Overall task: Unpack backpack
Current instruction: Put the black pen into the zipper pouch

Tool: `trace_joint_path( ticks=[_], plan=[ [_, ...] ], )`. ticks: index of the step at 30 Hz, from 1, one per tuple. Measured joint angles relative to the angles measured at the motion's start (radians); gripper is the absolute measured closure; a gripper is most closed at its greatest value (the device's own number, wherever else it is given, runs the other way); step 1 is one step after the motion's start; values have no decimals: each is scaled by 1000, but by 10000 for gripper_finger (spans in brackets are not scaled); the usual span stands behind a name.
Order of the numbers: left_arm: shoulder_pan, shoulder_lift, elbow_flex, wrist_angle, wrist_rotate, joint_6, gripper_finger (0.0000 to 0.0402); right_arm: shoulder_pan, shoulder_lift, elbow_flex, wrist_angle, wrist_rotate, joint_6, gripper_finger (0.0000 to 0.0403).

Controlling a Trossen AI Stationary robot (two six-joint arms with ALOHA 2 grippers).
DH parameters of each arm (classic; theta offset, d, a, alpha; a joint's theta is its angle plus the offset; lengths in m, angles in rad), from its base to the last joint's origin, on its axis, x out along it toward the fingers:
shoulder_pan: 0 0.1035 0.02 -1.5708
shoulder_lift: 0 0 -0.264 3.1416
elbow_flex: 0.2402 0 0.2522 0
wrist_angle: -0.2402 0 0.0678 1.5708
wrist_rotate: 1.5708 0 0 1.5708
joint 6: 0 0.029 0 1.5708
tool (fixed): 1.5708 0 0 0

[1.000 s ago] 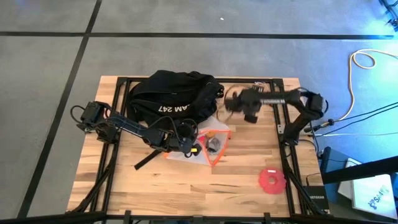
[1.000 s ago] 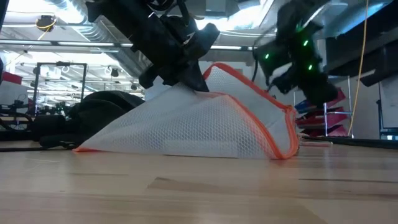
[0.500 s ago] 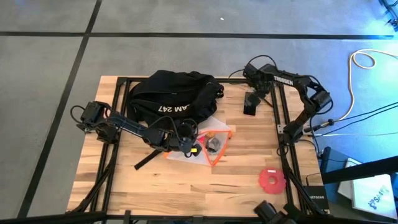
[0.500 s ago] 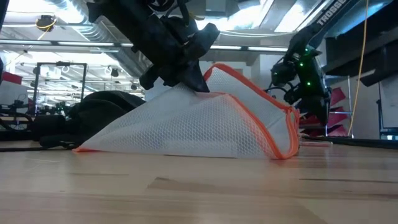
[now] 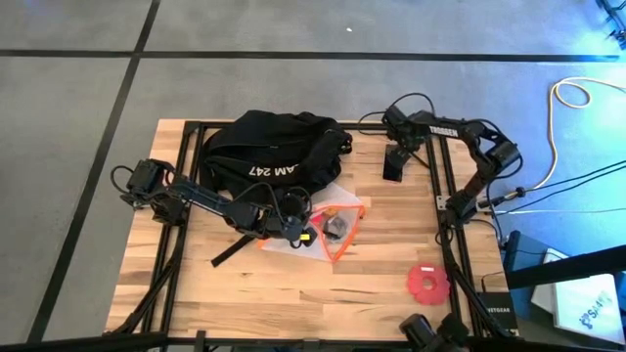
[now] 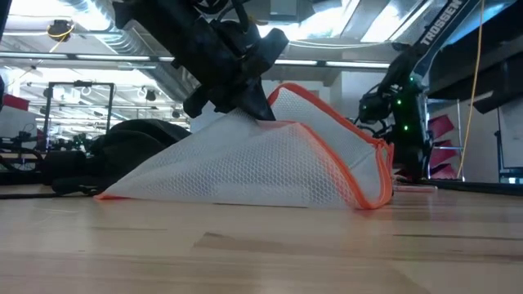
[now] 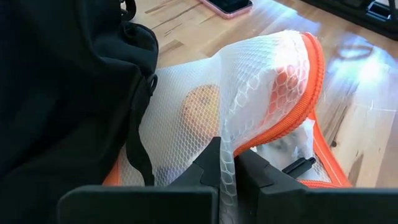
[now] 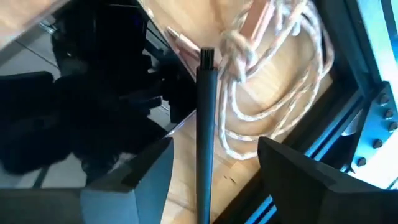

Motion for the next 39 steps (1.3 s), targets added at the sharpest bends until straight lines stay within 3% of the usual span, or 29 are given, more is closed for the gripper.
trace_joint_path(
  ticks=[10,22,39],
  plan=[
    [0,0,0,0,0,-1,402,2,92,4,-6,26,10,244],
    [1,0,0,-1,0,0,402,3,95,1,-23,9,40,336],
    [1,0,0,-1,0,0,402,0,57,13,-51,10,39,385]
  ],
)
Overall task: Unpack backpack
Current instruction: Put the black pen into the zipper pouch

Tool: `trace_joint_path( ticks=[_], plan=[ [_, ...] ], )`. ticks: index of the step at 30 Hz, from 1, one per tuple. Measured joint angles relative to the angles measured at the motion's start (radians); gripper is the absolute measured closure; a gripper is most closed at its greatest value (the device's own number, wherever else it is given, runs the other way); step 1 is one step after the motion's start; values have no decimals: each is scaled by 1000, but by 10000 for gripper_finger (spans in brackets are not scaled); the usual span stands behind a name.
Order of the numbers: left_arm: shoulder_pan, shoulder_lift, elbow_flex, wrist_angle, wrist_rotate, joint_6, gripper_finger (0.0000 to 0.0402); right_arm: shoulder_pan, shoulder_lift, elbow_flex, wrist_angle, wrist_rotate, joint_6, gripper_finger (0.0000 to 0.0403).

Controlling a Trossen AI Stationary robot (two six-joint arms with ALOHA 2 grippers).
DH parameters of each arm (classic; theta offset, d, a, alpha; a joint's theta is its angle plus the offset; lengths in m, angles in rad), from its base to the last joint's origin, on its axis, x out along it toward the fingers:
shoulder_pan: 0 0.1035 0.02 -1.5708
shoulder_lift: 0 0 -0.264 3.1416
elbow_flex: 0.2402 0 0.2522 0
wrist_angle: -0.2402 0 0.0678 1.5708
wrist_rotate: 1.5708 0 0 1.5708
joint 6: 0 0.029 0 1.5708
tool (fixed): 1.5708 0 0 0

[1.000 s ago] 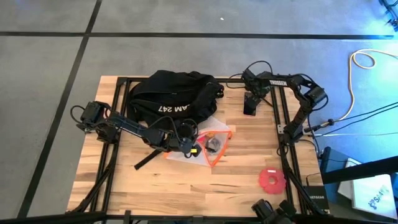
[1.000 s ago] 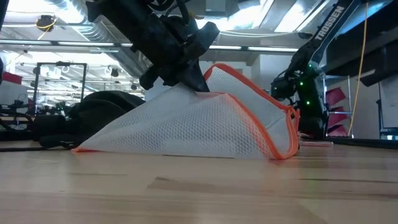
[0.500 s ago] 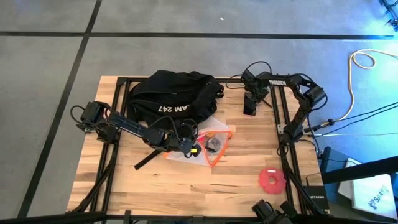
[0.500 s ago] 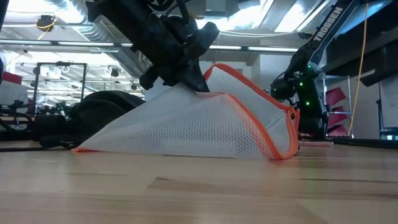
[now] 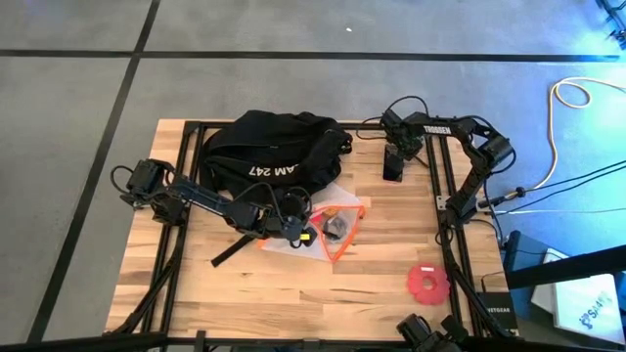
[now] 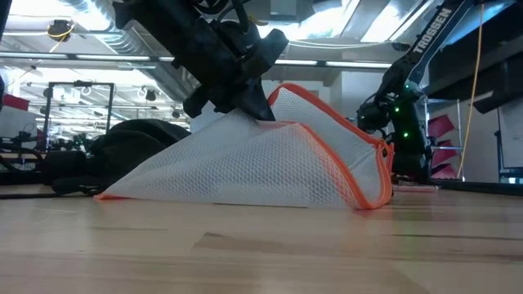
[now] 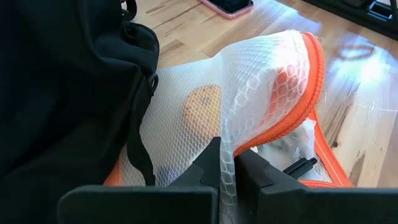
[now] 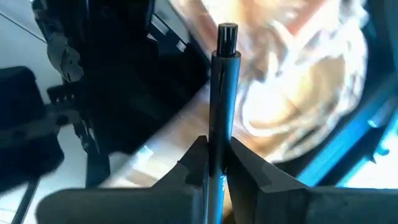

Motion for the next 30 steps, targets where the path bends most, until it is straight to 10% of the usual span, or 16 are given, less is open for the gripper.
trace_joint_path(
  ticks=[16,25,30],
  plan=[
    [1,0,0,0,0,0,402,139,-286,8,-58,-18,64,385],
    [1,0,0,0,0,0,402,501,-573,-69,206,-391,219,385],
    [-1,0,0,0,0,0,402,751,-732,-221,557,-414,306,382]
  ],
)
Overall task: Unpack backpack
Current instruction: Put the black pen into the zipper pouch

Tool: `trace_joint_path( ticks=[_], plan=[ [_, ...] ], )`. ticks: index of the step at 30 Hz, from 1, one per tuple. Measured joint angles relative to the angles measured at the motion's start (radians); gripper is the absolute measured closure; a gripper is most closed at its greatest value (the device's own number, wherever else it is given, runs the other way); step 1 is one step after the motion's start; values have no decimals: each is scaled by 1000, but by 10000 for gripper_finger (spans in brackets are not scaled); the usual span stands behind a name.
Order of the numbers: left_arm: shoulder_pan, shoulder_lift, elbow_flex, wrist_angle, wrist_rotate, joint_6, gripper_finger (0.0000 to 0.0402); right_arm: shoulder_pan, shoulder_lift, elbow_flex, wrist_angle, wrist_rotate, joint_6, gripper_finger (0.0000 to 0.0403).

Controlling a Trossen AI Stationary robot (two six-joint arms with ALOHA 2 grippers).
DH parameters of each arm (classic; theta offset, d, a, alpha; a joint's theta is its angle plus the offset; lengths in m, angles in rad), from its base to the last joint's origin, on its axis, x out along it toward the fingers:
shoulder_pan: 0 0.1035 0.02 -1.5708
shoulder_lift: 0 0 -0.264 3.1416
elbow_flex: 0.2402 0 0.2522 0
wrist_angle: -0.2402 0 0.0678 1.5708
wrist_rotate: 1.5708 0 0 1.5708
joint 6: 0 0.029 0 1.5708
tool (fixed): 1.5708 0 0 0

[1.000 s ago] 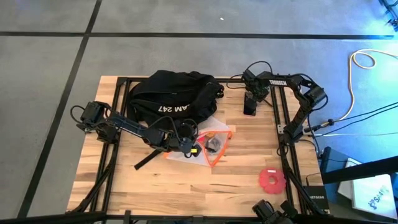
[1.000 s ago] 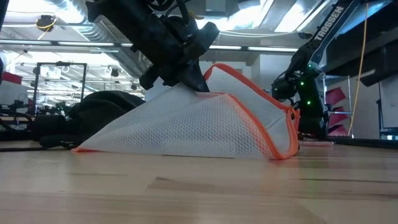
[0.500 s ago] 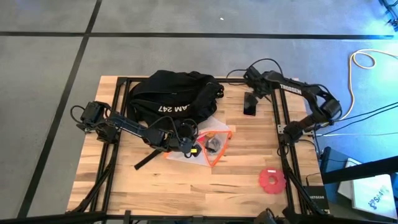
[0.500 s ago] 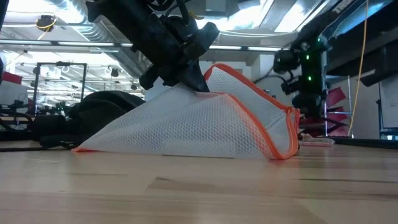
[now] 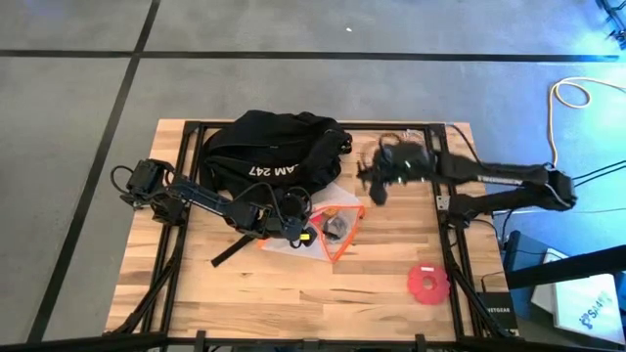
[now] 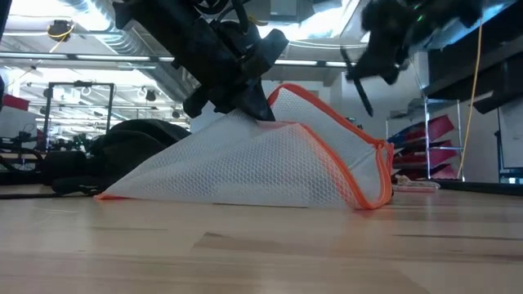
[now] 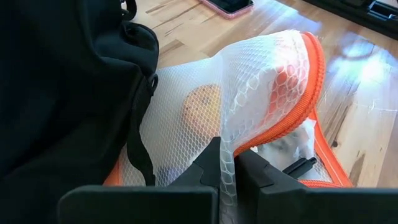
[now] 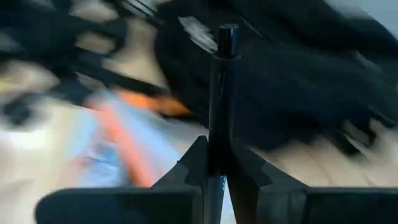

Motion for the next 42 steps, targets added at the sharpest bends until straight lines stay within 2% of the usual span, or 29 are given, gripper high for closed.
trace_joint_path(
  ticks=[5,7,9,13,20,26,33,42],
  plan=[
    [0,0,0,1,0,0,402,237,-22,-205,425,7,25,376],
    [0,0,0,2,0,0,402,308,5,-261,558,60,28,377],
    [0,0,0,3,0,0,402,361,38,-289,618,124,16,379],
    [2,0,0,8,0,0,402,413,126,-287,632,242,-30,380],
    [2,0,0,8,0,-10,402,424,361,-235,638,264,-58,381],
    [2,0,0,8,0,-10,402,423,497,-175,800,301,-117,375],
    [2,0,0,8,0,-14,402,423,588,-133,735,312,-128,357],
    [3,0,0,7,0,-15,402,423,596,-131,752,351,-82,325]
  ],
)
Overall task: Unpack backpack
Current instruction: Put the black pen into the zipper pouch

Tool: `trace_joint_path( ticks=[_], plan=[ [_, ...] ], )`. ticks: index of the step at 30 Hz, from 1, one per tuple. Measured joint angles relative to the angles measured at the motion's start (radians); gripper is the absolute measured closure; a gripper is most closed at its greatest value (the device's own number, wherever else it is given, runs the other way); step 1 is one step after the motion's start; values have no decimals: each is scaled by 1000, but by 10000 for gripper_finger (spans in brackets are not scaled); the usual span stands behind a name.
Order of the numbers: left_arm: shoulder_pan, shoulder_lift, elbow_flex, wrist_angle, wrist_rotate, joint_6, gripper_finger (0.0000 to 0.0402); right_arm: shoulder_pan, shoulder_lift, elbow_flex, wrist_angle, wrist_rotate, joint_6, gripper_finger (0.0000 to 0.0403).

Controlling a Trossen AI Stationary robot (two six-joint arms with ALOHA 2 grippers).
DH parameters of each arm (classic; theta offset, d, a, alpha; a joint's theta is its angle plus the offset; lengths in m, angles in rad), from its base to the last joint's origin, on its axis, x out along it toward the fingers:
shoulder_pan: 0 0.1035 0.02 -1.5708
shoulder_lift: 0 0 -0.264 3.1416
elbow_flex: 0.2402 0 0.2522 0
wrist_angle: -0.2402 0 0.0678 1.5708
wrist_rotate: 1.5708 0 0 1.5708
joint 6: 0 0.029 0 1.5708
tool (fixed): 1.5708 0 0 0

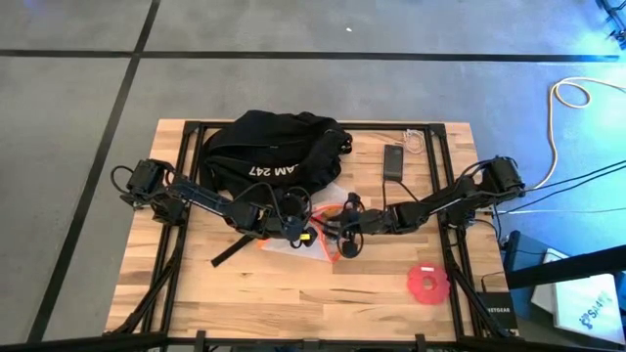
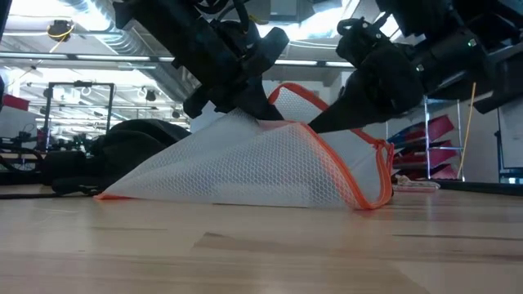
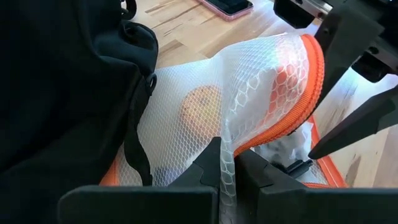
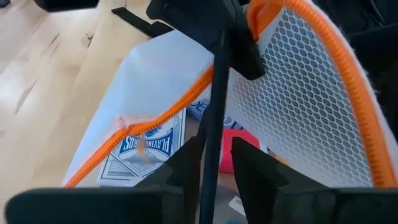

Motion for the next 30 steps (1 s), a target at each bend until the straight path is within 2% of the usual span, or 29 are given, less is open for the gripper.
trace_joint_path(
  ticks=[7,12,17,25,30],
  plan=[
    [0,0,0,0,0,0,402,0,0,0,-2,10,0,292],
    [0,0,0,0,0,0,402,1,-2,10,-6,5,-48,290],
    [0,0,0,-1,0,0,402,1,-3,14,-24,-17,-143,315],
    [0,0,0,0,0,0,402,0,-3,14,49,-19,-156,396],
    [0,0,0,13,13,-9,402,0,2,14,45,-29,-156,385]
  ],
)
